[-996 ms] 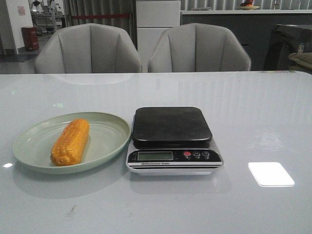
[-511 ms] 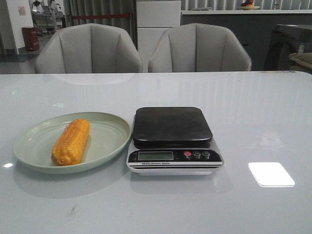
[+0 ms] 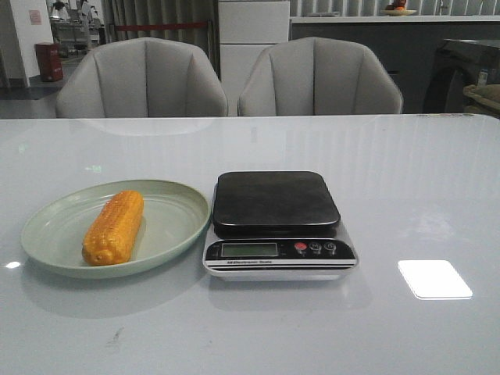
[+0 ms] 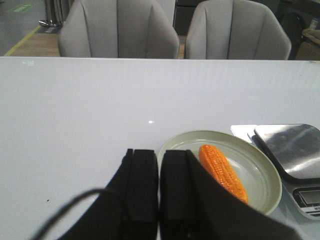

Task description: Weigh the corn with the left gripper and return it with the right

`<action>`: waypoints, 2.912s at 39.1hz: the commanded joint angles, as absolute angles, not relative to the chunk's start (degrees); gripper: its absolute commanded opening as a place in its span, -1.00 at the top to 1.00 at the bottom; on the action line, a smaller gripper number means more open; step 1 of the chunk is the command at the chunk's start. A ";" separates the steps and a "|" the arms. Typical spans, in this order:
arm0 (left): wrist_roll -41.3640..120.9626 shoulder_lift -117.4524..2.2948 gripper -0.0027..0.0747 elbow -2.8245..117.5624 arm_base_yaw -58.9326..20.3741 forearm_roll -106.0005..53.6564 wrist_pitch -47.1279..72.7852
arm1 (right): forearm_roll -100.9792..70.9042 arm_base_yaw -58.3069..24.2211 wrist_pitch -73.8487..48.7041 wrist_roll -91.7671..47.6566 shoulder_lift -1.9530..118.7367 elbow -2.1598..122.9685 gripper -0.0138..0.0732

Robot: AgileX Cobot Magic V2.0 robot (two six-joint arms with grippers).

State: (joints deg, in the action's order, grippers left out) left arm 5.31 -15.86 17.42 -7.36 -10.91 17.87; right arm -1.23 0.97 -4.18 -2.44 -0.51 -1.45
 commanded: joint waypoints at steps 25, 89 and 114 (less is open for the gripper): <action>5.25 -37.07 -0.50 32.16 -15.04 -12.50 20.11 | -0.66 1.28 0.35 -2.60 -1.63 -2.08 0.21; 2.34 -104.97 0.25 69.39 -22.03 -14.32 41.52 | -0.66 1.28 0.35 -2.60 -1.63 -2.08 0.21; 4.44 -108.94 0.57 85.23 -31.08 -27.34 38.71 | -0.66 1.28 0.35 -2.60 -1.63 -2.08 0.21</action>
